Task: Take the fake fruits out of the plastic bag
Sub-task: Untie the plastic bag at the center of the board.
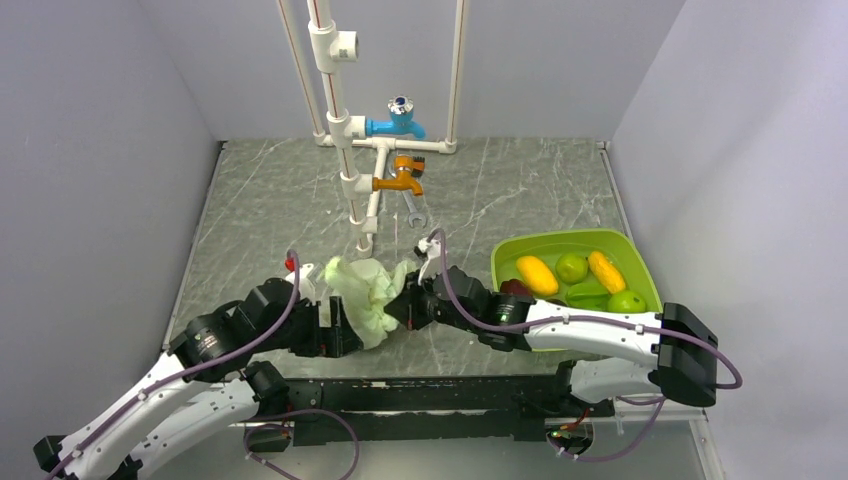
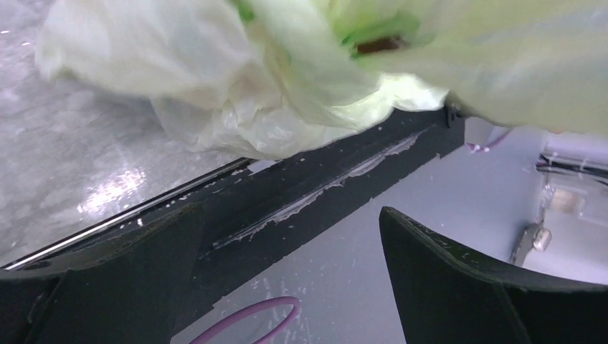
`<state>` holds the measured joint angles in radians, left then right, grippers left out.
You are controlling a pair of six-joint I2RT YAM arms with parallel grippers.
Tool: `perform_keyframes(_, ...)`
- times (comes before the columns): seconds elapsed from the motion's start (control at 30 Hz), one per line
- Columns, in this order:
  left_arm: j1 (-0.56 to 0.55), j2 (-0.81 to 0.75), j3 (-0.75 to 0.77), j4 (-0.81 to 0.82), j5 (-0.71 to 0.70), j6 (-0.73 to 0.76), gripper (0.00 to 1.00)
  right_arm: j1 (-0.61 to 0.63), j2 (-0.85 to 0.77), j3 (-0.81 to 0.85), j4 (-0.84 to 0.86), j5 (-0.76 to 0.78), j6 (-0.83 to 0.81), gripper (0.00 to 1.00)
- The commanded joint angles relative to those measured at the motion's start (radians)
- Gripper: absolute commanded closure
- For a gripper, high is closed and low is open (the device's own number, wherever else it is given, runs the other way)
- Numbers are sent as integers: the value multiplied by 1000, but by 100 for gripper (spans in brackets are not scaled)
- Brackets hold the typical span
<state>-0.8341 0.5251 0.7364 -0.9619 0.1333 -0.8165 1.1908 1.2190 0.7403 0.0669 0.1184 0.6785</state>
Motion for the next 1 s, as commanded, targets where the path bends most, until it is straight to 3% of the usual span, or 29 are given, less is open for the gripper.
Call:
perform_keyframes(0.0, -3, 11, 73, -98, -128, -33, 1, 0, 27, 67, 175, 19, 147, 100)
perform_keyframes(0.17, -5, 85, 223, -266, -335, -55, 1, 0, 96, 113, 191, 41, 179, 100)
perform_keyframes(0.3, -4, 199, 289, -325, -356, -19, 1, 0, 145, 129, 236, -1, 193, 100)
perform_keyframes(0.43, -9, 236, 266, -263, -354, -36, 1, 0, 196, 157, 242, -68, 186, 100)
perform_keyframes(0.67, -34, 35, 115, -27, -337, -56, 3, 0, 220, 167, 231, -108, 190, 100)
perform_keyframes(0.77, -33, 17, 94, 19, -315, -42, 20, 0, 227, 171, 223, -114, 186, 100)
perform_keyframes(0.87, -33, 60, 109, 6, -320, -55, 47, 0, 231, 175, 233, -140, 179, 100)
perform_keyframes(0.97, -34, 114, 121, 32, -297, -42, 50, 0, 232, 177, 234, -149, 175, 100)
